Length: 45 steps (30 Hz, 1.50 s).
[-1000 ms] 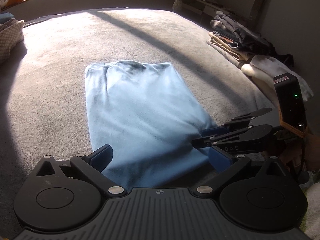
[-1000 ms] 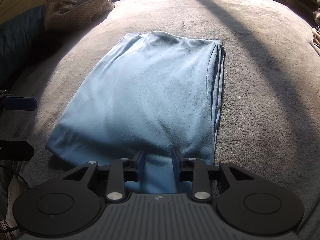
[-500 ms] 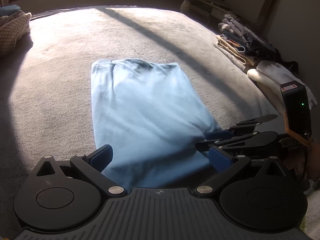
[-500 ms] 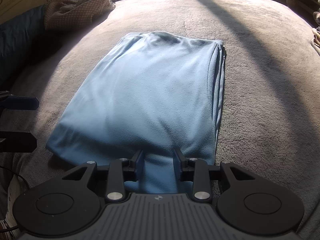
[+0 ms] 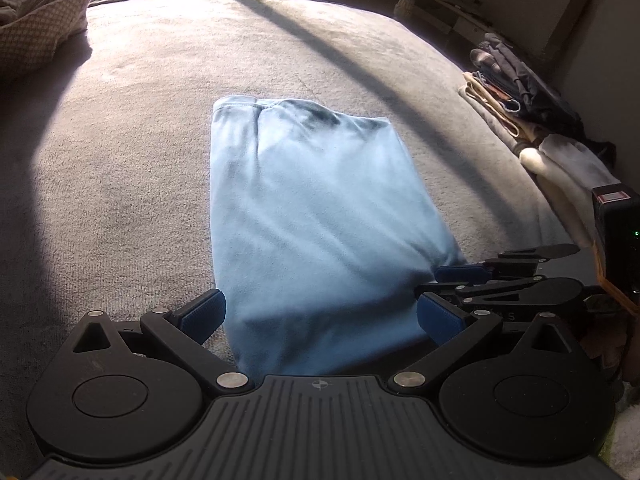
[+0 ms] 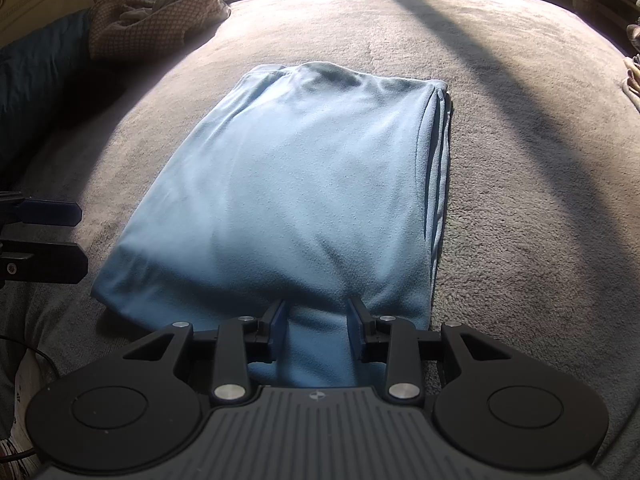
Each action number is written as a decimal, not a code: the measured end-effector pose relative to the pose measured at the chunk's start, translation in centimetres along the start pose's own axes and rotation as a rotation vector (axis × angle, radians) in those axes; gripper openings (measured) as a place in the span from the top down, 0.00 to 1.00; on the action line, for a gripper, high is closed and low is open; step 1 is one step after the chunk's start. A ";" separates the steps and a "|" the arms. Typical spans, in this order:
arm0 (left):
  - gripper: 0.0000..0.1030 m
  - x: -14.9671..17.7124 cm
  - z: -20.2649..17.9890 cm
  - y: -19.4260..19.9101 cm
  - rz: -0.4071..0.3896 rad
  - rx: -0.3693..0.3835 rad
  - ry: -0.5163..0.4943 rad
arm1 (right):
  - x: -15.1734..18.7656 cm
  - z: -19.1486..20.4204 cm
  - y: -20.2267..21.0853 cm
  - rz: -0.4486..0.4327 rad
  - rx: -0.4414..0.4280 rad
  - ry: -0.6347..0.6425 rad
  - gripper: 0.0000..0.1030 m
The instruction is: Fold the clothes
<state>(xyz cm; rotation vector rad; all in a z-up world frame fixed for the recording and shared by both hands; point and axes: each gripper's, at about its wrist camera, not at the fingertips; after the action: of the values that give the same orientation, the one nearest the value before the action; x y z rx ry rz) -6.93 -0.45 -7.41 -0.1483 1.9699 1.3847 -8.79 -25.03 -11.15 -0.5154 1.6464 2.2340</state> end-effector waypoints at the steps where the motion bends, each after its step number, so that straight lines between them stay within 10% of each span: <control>1: 0.00 0.0 0.0 0.0 0.003 0.000 0.004 | 0.0 0.0 0.0 0.000 0.000 0.000 0.65; 45: 0.00 0.4 0.6 -0.5 0.027 -0.010 0.009 | 0.1 0.2 0.0 0.000 0.004 0.003 0.63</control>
<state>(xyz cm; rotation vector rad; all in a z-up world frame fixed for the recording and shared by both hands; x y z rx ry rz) -6.70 -0.04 -8.14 -0.1336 1.9798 1.4131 -8.94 -24.85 -11.15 -0.5186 1.6515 2.2306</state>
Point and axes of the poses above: each gripper's, at about its wrist camera, not at the fingertips, and y roughly against the way its jaws point, z to its left, x to its underside, and after that the axes turned 11 degrees about -y, right-handed
